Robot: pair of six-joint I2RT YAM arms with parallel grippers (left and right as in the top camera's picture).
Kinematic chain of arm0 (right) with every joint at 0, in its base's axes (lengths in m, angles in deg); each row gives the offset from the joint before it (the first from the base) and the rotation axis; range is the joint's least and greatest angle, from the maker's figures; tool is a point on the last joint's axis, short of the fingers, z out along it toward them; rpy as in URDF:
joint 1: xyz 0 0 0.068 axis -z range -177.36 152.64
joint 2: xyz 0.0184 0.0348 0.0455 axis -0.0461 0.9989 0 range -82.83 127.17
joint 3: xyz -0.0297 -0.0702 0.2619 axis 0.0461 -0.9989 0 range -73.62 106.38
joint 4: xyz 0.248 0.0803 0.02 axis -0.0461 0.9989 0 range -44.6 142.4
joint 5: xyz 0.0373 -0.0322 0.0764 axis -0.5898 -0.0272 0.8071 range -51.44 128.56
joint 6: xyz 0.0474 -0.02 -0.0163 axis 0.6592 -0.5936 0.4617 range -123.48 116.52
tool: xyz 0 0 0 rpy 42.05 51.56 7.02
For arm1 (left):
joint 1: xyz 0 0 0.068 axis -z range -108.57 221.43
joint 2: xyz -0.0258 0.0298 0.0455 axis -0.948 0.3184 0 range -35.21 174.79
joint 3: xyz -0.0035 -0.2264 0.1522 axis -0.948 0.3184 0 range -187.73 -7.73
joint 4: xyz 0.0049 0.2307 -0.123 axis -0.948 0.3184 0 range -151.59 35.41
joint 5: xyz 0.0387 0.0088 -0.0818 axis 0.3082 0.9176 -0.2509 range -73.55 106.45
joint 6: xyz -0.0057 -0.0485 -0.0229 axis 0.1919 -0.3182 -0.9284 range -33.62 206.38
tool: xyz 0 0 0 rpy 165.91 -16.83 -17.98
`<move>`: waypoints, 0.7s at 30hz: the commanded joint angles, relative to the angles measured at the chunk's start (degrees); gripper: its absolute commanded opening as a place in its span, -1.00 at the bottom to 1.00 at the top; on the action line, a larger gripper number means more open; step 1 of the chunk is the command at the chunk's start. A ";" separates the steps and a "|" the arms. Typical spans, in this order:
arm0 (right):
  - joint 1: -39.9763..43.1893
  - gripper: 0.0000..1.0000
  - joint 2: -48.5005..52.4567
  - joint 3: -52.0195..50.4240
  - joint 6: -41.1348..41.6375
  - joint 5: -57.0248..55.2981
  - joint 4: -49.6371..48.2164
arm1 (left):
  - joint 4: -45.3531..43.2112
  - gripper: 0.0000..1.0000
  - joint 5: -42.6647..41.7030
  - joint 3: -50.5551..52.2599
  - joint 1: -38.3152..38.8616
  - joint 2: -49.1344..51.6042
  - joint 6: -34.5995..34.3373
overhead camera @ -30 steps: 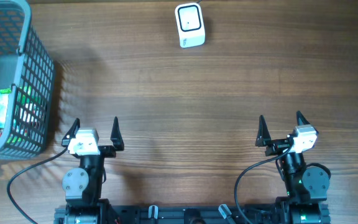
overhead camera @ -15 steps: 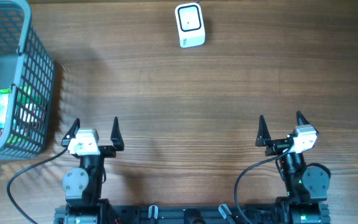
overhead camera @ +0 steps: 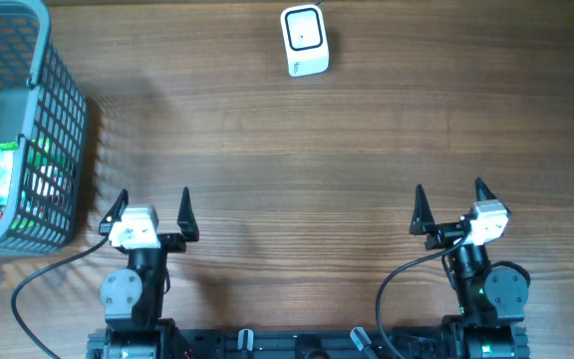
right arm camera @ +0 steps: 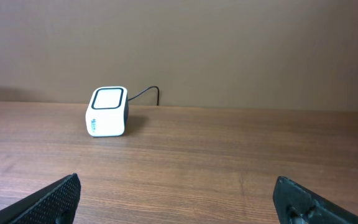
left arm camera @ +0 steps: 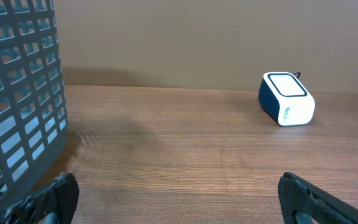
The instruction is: Scan the item barcode
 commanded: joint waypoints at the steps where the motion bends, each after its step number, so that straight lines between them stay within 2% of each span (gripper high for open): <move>1: -0.22 0.99 0.07 -0.04 -0.55 -0.09 -0.31 | 0.50 1.00 -1.36 0.04 0.22 0.28 0.72; 12: -0.22 1.00 0.07 -0.04 -0.57 -0.09 -0.28 | 0.46 1.00 -2.03 0.04 0.22 0.33 0.37; 16: -0.22 0.99 0.07 -0.04 -0.57 -0.09 -0.31 | 0.44 1.00 -2.49 0.02 0.22 0.33 -7.69; 21: -0.22 0.99 0.07 -0.04 -0.55 -0.11 -0.31 | 2.01 1.00 -9.88 -2.01 0.22 0.39 -15.69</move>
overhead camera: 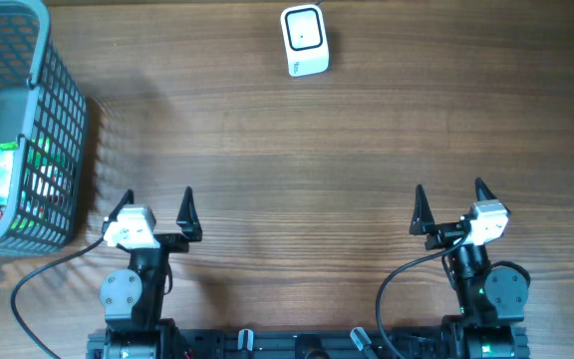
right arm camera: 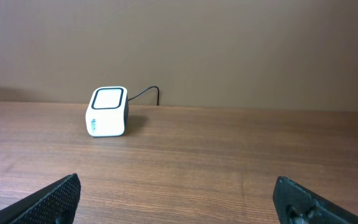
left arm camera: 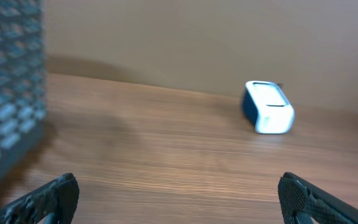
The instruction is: Scan the item barcode
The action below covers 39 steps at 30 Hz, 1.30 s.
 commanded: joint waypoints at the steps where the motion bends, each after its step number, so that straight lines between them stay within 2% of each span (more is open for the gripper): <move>1: -0.22 0.99 0.07 -0.04 -0.57 -0.09 -0.28 | 4.07 1.00 -7.82 -3.50 0.22 0.61 -10.27; 5: -0.22 0.99 0.07 -0.04 -0.57 -0.11 -0.31 | 12.50 1.00 -12.13 -10.10 0.22 2.82 -14.01; 8: -0.22 0.99 0.07 -0.04 -0.55 -0.11 -0.31 | 19.67 0.99 -15.87 -16.28 0.22 6.29 -14.21; 15: -0.22 0.99 0.07 -0.04 -0.57 -0.09 -0.31 | 37.90 0.99 -18.14 -37.57 0.24 21.92 -13.66; 21: -0.22 0.99 0.07 -0.04 -0.57 -0.11 -0.31 | 64.15 1.00 -16.52 -69.83 0.26 46.80 -3.82; 26: -0.22 0.99 0.07 -0.04 -0.57 -0.09 -0.28 | 84.28 1.00 -6.62 -99.69 0.24 70.03 1.66; 29: -0.22 1.00 0.07 -0.04 -0.55 -0.09 -0.28 | 85.70 1.00 -3.76 -107.36 0.26 77.37 2.29; 33: -0.22 0.99 0.07 -0.04 -0.57 -0.11 -0.28 | 82.05 1.00 -2.49 -109.53 -0.07 82.84 6.91; 39: -0.22 1.00 0.07 -0.04 -0.57 -0.09 -0.28 | 72.78 1.00 6.38 -109.55 -7.37 83.84 1.05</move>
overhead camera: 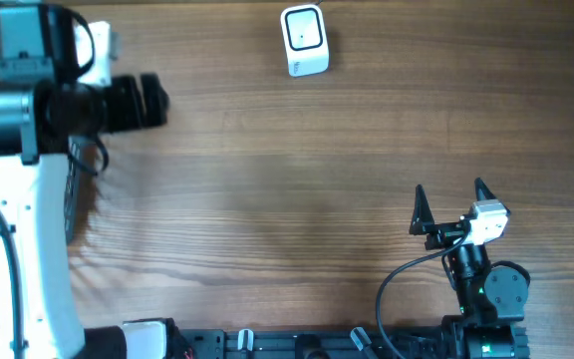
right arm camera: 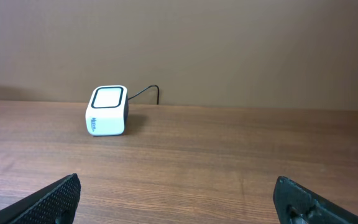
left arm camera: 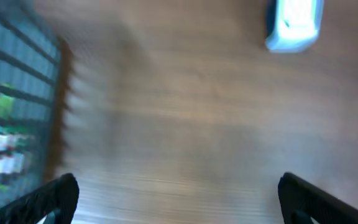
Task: Scan the item barcode
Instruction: 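Move the left gripper over the basket toward the green-lid jar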
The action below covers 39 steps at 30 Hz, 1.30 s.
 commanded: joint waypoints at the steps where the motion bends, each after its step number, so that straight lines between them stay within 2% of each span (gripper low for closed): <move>1: -0.22 0.99 -0.17 -0.07 -0.55 -0.09 -0.28 | -6.10 1.00 7.15 -1.40 -8.02 -1.22 -2.19; 7: -0.22 1.00 -0.17 -0.07 -0.55 -0.09 -0.31 | -12.24 1.00 7.98 -1.38 -21.68 -0.94 -1.70; 10: -0.22 0.99 -0.17 -0.07 -0.55 -0.11 -0.31 | -12.13 1.00 7.96 -1.20 -28.57 -0.24 1.07; 16: -0.22 1.00 -0.17 -0.07 -0.55 -0.09 -0.31 | -7.56 1.00 7.28 -0.81 -37.48 3.32 1.01; 20: -0.22 0.99 -0.17 -0.07 -0.57 -0.09 -0.31 | -6.73 1.00 3.67 1.25 -39.47 6.23 1.03; 31: -0.22 1.00 -0.17 -0.07 -0.57 -0.11 -0.31 | -7.02 1.00 3.65 4.83 -39.52 12.24 1.44; 39: -0.22 0.99 -0.17 -0.07 -0.55 -0.11 -0.31 | -7.98 1.00 -2.84 5.57 -39.50 18.34 13.68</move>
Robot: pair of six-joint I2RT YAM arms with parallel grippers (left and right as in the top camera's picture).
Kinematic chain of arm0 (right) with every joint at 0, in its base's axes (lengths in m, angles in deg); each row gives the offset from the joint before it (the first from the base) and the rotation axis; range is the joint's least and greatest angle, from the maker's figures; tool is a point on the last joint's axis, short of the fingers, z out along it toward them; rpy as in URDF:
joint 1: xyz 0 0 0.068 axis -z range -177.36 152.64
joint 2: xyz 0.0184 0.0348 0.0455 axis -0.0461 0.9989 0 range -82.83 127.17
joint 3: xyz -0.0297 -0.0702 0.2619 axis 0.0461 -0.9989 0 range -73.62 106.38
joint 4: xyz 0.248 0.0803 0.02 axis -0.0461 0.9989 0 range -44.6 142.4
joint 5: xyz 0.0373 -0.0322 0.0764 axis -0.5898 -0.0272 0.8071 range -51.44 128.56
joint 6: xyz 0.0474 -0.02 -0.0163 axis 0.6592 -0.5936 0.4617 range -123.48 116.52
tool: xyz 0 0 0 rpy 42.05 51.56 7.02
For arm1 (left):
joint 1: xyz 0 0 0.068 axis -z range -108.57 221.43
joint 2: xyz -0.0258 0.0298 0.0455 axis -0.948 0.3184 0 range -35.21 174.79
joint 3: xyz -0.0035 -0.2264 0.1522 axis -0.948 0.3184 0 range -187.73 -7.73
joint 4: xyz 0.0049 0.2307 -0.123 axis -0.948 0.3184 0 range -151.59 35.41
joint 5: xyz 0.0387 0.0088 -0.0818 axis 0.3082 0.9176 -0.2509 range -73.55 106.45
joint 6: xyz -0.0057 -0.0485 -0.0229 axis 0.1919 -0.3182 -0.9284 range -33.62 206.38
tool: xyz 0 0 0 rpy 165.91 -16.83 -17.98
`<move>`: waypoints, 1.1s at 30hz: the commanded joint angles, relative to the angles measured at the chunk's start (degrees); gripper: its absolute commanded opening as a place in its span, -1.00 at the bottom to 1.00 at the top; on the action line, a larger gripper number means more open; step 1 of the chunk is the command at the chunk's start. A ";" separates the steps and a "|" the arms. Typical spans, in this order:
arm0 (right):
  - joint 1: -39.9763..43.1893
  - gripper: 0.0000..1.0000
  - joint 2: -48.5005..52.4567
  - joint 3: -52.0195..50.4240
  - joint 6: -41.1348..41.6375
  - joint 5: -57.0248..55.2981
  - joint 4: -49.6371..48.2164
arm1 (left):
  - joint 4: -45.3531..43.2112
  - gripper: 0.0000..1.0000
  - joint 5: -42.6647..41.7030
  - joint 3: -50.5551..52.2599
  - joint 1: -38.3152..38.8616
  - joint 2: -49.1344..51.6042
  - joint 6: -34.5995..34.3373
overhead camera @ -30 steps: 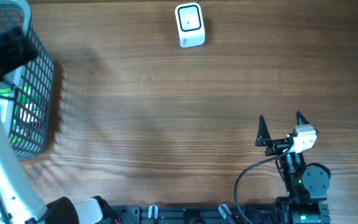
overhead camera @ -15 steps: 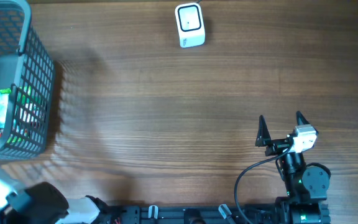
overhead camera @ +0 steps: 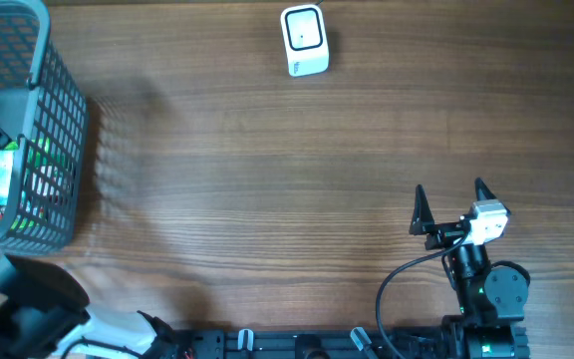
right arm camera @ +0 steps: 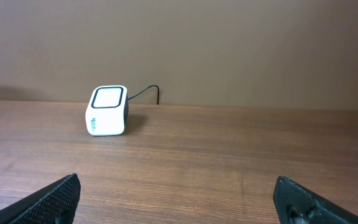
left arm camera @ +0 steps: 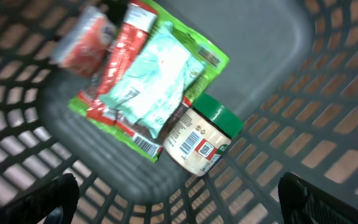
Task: Scan the item barcode
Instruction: 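Move the left gripper over the basket toward the green-lid jar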
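The white barcode scanner (overhead camera: 305, 40) stands at the far edge of the table, also in the right wrist view (right arm camera: 108, 111). In the left wrist view my left gripper (left arm camera: 179, 208) hangs open above the inside of the grey mesh basket (left arm camera: 328, 93). Below it lie a green-lidded jar (left arm camera: 201, 137) with its barcode label up, a mint and green packet (left arm camera: 148, 87) and a red packet (left arm camera: 82, 43). My right gripper (overhead camera: 449, 204) stands open near the front edge, with nothing between its fingers.
The basket (overhead camera: 63, 130) stands at the table's left edge, its walls rising round the items. My left arm (overhead camera: 18, 299) fills the front left corner of the overhead view. The scanner's cable (right arm camera: 146, 93) runs off behind it.
My left gripper was high over the table beside the basket, with the scanner in its view. Now it points down into the basket at the jar and packets. The right arm has not moved.
Both grippers stood open at the front edge, facing the scanner. The left one then turned a little to the left, then was high up beside the basket, and now hangs open over the basket's contents. The right gripper kept its place throughout.
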 commanded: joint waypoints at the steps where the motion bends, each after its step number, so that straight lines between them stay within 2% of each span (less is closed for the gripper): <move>1: -0.22 0.99 -0.17 -0.07 -0.57 -0.09 -0.31 | -0.26 1.00 -6.93 0.72 -0.24 4.15 9.70; 5: -0.22 1.00 -0.17 -0.07 -0.57 -0.11 -0.31 | -0.42 1.00 -10.95 0.72 -0.24 6.05 15.28; 14: -0.22 0.99 -0.17 -0.07 -0.57 -0.11 -0.28 | -1.95 0.98 -10.99 0.72 -0.24 8.35 24.39; 16: -0.22 0.99 -0.17 -0.07 -0.55 -0.11 -0.28 | -2.05 0.90 -10.99 0.72 -0.24 9.31 26.91; 23: -0.22 1.00 -0.17 -0.07 -0.57 -0.09 -0.28 | -2.29 0.84 -10.95 0.72 -0.24 13.40 28.65; 29: -0.22 1.00 -0.17 -0.07 -0.57 -0.11 -0.28 | -1.18 0.58 -10.99 0.76 -0.31 17.22 34.29; 33: -0.22 1.00 -0.17 -0.07 -0.57 -0.11 -0.28 | -1.66 0.59 -11.47 0.76 -0.33 18.82 34.38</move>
